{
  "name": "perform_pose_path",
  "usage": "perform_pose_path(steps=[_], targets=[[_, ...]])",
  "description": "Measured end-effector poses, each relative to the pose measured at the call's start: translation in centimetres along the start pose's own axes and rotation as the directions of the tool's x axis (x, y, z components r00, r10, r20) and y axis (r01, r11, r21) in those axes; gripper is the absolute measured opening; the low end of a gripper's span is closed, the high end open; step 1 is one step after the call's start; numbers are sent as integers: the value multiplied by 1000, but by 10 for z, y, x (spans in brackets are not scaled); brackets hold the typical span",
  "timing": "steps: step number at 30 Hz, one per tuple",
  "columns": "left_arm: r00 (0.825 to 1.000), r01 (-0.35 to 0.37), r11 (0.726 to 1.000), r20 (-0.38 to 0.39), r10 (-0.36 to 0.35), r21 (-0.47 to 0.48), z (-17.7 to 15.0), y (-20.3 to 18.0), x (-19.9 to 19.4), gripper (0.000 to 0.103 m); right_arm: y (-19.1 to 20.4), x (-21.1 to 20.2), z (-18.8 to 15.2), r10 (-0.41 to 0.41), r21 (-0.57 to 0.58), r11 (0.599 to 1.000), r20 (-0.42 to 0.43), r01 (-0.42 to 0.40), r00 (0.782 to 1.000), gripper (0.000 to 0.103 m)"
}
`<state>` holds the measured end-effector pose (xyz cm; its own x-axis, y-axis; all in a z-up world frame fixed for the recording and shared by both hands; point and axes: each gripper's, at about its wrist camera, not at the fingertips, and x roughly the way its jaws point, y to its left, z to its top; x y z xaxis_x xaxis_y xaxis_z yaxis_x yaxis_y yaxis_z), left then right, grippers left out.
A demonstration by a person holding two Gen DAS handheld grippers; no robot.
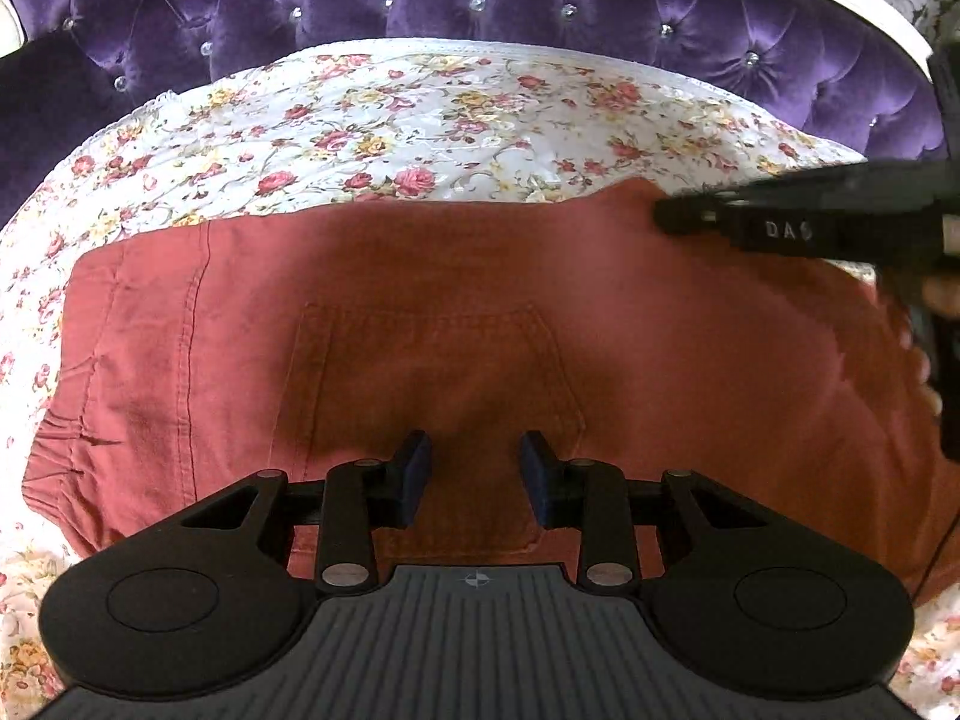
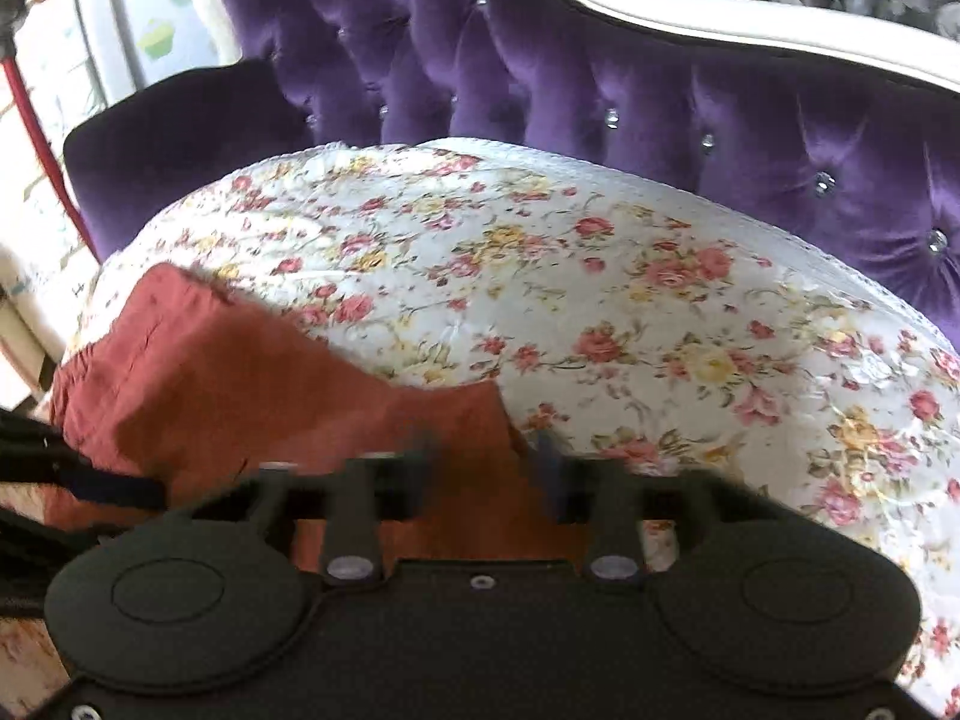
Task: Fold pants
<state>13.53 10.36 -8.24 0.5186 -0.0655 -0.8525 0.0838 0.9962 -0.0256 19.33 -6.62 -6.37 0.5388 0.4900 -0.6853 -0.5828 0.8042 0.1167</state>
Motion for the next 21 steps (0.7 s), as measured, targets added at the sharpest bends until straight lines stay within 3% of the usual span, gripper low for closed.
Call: perform_pose_path(steps=[4, 8, 14, 15, 17, 21], targets=[[1000, -19, 1000, 8, 19, -16, 7, 2, -5, 32, 32, -23, -23, -4, -107, 994, 47, 9, 999, 6], [997, -43, 999, 58, 45, -31, 26, 6, -6, 33, 50, -24, -40, 1, -163, 987, 20, 2, 1000, 7], [998, -47, 997, 31, 49, -67, 28, 13, 23, 33, 34, -21, -29, 21, -86, 996, 38, -17, 999, 13], [998, -48, 997, 46, 51, -57, 25, 12, 21, 33, 31, -21, -27, 14, -74, 997, 45, -10, 999, 17], [996, -63, 998, 62, 64, -29, 20, 9, 19, 33, 25, -19, -20, 24, -58, 998, 50, -21, 998, 44], [995, -61, 998, 74, 62, -18, 17, 10, 17, 33, 14, -10, -10, 89, -17, 996, 28, -89, 996, 50]])
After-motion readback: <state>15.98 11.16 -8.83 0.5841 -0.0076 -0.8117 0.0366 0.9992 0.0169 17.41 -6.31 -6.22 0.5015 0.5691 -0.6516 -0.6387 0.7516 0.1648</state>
